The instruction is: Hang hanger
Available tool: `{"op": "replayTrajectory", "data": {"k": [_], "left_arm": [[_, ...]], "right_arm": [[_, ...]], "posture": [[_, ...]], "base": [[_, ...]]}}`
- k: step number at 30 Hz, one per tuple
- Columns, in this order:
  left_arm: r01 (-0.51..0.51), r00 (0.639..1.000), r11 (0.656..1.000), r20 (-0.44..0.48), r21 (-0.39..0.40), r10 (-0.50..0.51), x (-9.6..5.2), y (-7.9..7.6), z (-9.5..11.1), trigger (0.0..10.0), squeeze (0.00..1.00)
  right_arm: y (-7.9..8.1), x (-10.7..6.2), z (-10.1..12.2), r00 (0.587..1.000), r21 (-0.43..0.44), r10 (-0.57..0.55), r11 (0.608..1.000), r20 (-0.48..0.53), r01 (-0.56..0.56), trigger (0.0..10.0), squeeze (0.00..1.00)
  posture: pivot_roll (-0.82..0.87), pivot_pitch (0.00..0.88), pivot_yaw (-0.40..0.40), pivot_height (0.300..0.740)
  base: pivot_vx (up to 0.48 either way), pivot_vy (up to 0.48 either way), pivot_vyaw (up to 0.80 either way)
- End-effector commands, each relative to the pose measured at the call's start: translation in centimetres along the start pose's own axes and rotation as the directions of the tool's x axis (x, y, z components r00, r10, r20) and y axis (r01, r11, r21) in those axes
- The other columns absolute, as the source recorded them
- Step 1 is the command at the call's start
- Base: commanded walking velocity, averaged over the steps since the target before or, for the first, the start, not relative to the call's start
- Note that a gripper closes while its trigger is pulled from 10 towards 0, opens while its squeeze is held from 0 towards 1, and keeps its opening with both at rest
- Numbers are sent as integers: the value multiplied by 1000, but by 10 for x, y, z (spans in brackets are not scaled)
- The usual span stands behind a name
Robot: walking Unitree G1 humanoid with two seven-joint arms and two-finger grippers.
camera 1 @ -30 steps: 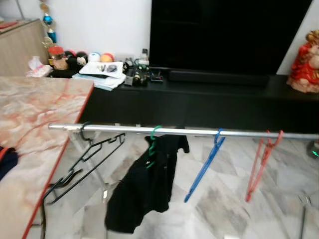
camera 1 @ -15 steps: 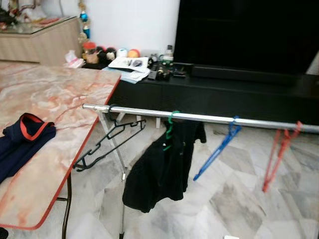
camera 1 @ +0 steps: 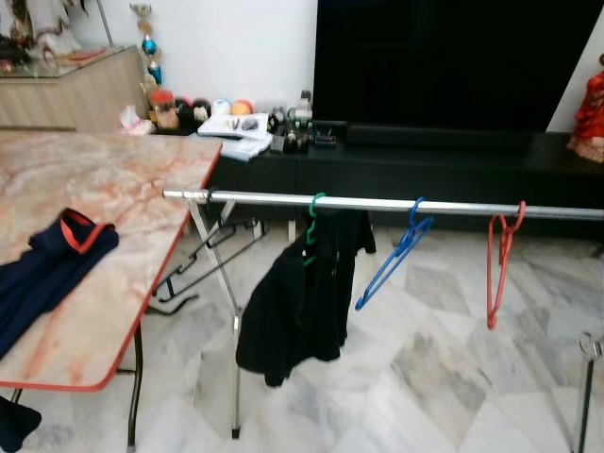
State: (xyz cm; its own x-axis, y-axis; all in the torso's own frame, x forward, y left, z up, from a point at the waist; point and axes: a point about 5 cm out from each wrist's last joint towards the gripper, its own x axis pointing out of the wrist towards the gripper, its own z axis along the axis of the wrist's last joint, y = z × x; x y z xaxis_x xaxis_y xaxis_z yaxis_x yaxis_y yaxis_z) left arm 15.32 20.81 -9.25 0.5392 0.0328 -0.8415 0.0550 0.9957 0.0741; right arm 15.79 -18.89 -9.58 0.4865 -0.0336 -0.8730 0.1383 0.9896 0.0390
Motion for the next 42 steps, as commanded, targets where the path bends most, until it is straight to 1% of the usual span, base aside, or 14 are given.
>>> {"op": "replayTrajectory", "data": {"k": [1, 4, 7, 14, 18, 22, 24, 26, 42], "left_arm": [[-2, 1000, 1000, -8, -1, 2, 0, 1, -1, 10000, 0], [-1, 1000, 1000, -9, -1, 1, 0, 1, -1, 10000, 0], [-1, 1000, 1000, -10, -1, 1, 0, 1, -1, 10000, 0], [3, 1000, 1000, -9, 3, -3, 0, 0, 0, 10000, 0], [4, 1000, 1000, -10, 23, -4, 0, 0, 0, 10000, 0], [2, 1000, 999, -6, 40, -2, 0, 1, 2, 10000, 0], [1, 1000, 999, -5, 37, -1, 0, 1, 2, 10000, 0], [-2, 1000, 1000, -7, 24, 3, 0, 1, 1, 10000, 0], [-4, 1000, 1000, -3, 15, 4, 1, 1, 2, 10000, 0]], "right_arm": [[-1, 0, 4, 1000, 3, -9, 1000, 11, 9, 10000, 0], [-2, 0, 4, 1000, 13, -17, 1000, 11, 17, 10000, 0], [-3, 0, 4, 1000, 5, -19, 1000, 7, 19, 10000, 0], [-3, 0, 2, 1000, -3, -14, 1000, -3, 14, 10000, 0], [-3, 0, 2, 1000, -3, -14, 1000, -5, 14, 10000, 0], [-2, 0, 2, 1000, -5, -13, 1000, -5, 13, 10000, 0], [-2, 0, 2, 1000, -5, -13, 1000, -4, 13, 10000, 0], [-2, 0, 2, 1000, -3, -14, 1000, -4, 14, 10000, 0], [-2, 0, 2, 1000, -2, -16, 1000, -6, 16, 10000, 0]], "posture": [[84, 0, -40, 740], [83, 0, -39, 740], [82, 0, -39, 740], [84, 0, -40, 740], [84, 0, -40, 740], [85, 0, -40, 740], [86, 0, -40, 740], [85, 0, -40, 740], [85, 0, -39, 740]], "base": [[0, 0, 0], [0, 0, 0], [0, 0, 0], [0, 0, -783], [0, 0, -775], [0, -389, -775], [0, -472, -775], [0, 0, -775], [0, 0, -775]]}}
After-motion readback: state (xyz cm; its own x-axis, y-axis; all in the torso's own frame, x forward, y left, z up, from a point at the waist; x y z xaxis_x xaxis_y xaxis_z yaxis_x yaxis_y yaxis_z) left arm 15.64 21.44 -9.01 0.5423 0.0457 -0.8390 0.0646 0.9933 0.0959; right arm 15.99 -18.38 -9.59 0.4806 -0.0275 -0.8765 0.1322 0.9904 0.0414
